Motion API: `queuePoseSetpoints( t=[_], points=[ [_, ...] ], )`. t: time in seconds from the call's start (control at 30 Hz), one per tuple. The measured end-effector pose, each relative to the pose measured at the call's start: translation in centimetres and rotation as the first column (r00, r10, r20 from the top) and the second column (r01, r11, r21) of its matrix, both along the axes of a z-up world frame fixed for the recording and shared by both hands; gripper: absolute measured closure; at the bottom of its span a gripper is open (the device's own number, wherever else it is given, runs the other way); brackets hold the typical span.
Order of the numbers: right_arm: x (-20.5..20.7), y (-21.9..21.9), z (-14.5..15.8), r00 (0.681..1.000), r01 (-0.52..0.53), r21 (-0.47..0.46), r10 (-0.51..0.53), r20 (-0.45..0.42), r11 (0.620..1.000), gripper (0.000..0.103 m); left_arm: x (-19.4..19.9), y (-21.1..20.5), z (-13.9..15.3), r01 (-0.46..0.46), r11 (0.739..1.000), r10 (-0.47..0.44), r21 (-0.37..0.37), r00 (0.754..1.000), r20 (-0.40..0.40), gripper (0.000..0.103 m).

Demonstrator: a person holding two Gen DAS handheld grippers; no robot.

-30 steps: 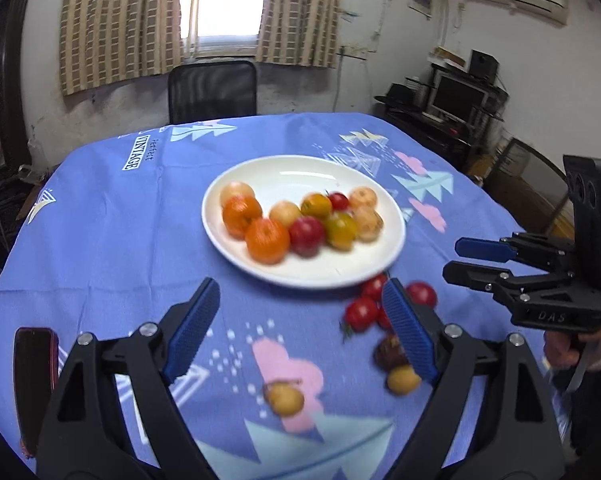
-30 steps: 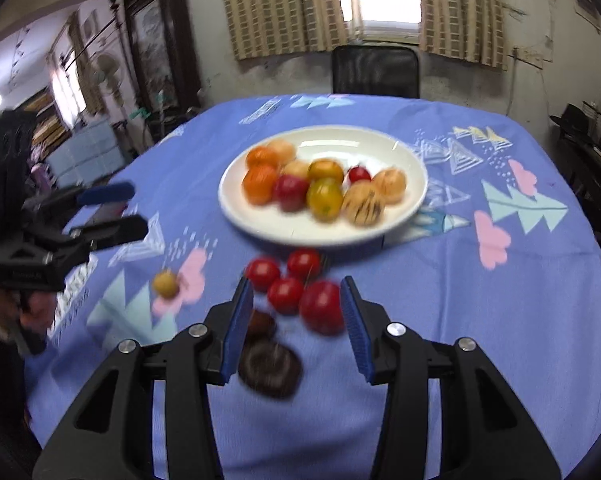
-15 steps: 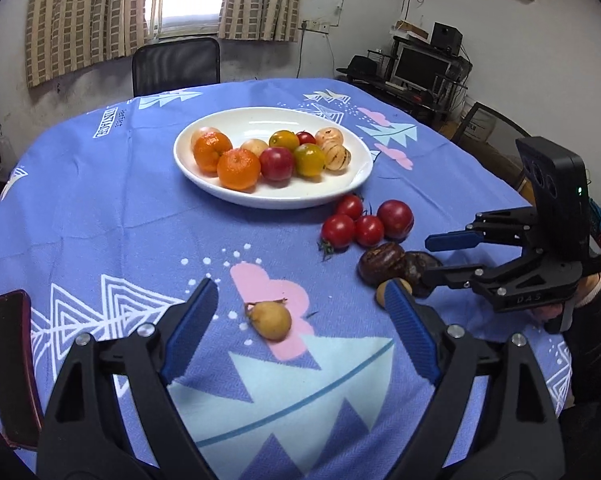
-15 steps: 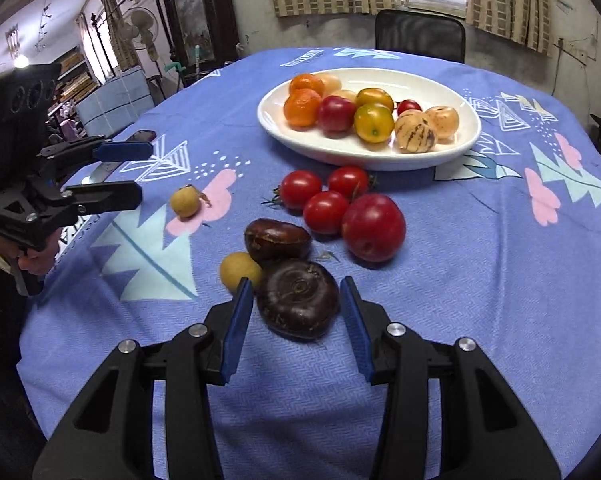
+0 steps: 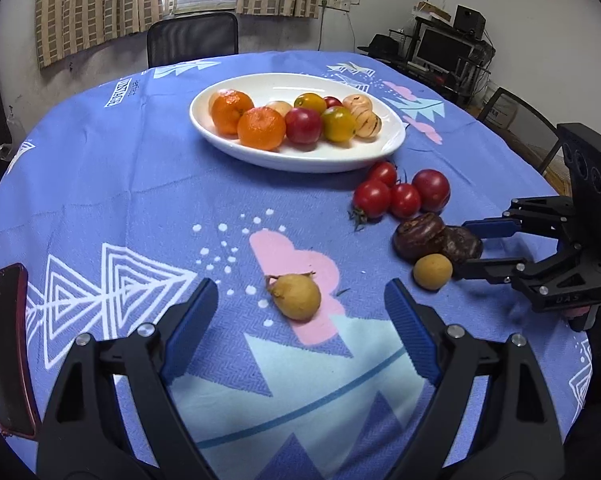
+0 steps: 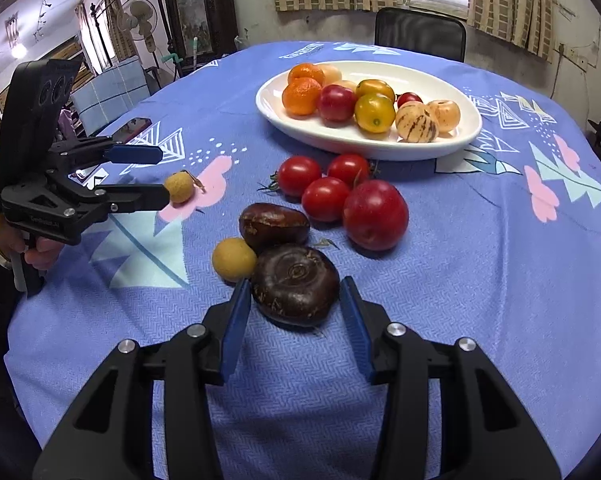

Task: Organize fruits
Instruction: 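Grasp a dark purple fruit with the right tool while the left tool grasps a small pale stemmed fruit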

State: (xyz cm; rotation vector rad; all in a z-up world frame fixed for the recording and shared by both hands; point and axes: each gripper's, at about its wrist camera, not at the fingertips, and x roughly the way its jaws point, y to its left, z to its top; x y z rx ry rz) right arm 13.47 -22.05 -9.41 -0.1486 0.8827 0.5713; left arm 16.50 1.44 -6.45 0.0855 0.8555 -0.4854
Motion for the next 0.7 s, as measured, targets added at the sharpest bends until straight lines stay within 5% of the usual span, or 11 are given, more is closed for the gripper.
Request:
queuePoseSetpoints(
  t=[0.33, 0.5, 0.7],
  points=[
    [0.1, -0.1, -0.1, 1.0, 0.017, 0.009, -0.017, -0.01, 1.0, 0.056, 0.5, -0.3, -1.2, -0.042, 0.999, 0.042, 0.016, 0.999, -0.014, 0.017],
    [0.1, -0.2, -0.1, 1.0, 0.02, 0.016, -0.02, -0.017, 1.0, 0.056, 1.2, 0.1, -1.6, -0.067, 0.998, 0.066, -0.003, 0.997, -0.035, 0.037],
    [0.0, -0.2, -0.1, 1.0, 0.021, 0.015, -0.021, -0.016, 1.0, 0.056, 1.3, -0.1, -1.8, -0.07, 0.998, 0.071, 0.005, 0.997, -0.04, 0.039]
  ],
)
